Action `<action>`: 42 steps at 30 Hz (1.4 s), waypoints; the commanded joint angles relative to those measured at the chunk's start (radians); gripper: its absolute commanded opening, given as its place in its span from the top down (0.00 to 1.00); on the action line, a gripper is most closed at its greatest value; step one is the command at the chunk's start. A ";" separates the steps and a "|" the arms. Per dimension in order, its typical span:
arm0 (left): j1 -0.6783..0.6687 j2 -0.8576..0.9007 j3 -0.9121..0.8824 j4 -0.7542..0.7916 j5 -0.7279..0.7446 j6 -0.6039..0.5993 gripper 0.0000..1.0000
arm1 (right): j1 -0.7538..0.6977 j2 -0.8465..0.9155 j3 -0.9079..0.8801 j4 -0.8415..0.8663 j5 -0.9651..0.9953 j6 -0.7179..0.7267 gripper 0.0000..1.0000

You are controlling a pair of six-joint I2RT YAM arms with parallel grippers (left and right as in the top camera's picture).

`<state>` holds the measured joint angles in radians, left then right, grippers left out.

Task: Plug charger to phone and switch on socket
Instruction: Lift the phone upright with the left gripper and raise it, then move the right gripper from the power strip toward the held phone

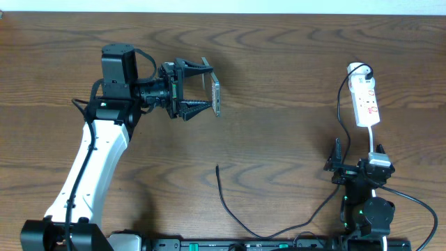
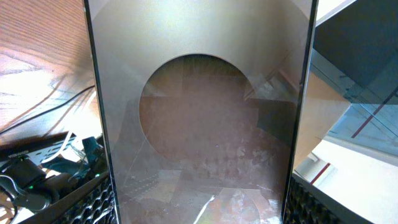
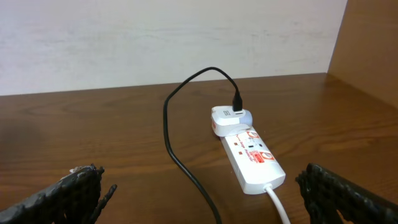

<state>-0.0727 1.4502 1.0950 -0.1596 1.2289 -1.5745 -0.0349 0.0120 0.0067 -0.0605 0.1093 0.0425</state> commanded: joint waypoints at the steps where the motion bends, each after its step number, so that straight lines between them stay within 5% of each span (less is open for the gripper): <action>1: 0.005 -0.021 0.036 0.010 0.043 -0.002 0.93 | 0.006 -0.005 -0.001 0.003 0.014 0.012 0.01; 26: 0.005 -0.021 0.036 0.013 0.043 -0.001 0.92 | 0.006 -0.005 0.034 0.058 -0.014 -0.022 0.01; 35: 0.005 -0.021 0.036 0.032 0.039 0.002 0.93 | 0.006 0.082 0.299 -0.052 -0.081 -0.119 0.01; 42: 0.005 -0.021 0.036 0.035 0.034 0.002 0.92 | 0.006 0.399 0.633 -0.218 -0.231 -0.095 0.01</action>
<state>-0.0727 1.4502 1.0950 -0.1310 1.2312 -1.5745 -0.0349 0.2813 0.5121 -0.2379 -0.0135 -0.0589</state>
